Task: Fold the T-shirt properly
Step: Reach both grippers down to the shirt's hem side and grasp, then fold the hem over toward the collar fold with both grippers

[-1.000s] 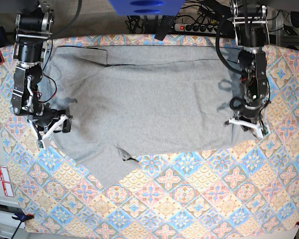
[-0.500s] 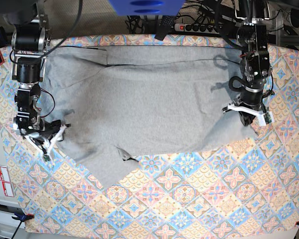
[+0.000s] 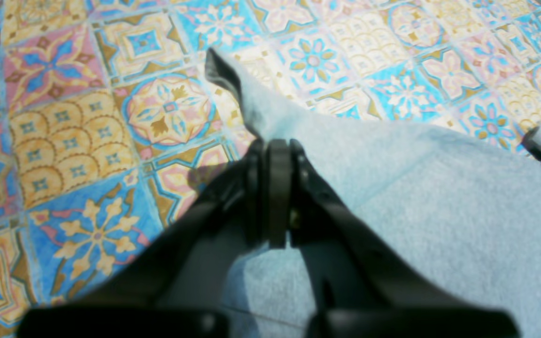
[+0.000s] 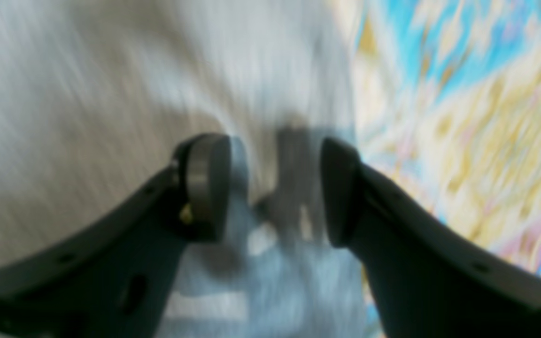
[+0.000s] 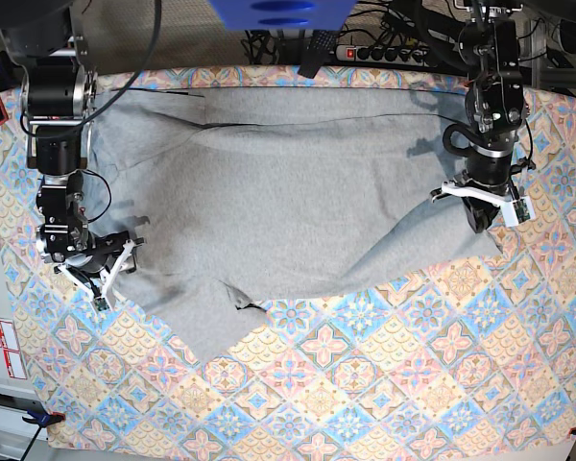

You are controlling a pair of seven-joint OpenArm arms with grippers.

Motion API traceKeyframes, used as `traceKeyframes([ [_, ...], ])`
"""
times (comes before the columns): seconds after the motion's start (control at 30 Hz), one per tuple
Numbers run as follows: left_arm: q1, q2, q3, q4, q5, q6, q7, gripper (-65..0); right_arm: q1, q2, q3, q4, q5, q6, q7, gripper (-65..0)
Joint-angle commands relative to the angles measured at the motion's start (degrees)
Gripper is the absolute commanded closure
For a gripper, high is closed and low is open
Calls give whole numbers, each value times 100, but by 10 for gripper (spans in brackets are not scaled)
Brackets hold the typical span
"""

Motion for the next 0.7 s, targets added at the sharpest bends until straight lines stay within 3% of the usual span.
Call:
traceKeyframes([
  [0.0,10,-50,-33,121,-2,-21,-147,0,100,113,40,10,22,-2,74,-326],
  [0.27,19,-50,-33,121,-2,-12,-129,0,100,228,84,-473,31,-2,663,-329],
  [0.5,19,-50,-33,121,-2,-12,-129,0,100,228,990,-825,22,-2,1076,-326],
  [0.67,19,-50,-33,112,-2,-12,-129,0,100,228,1271,-842,22,-2,1190,-328],
])
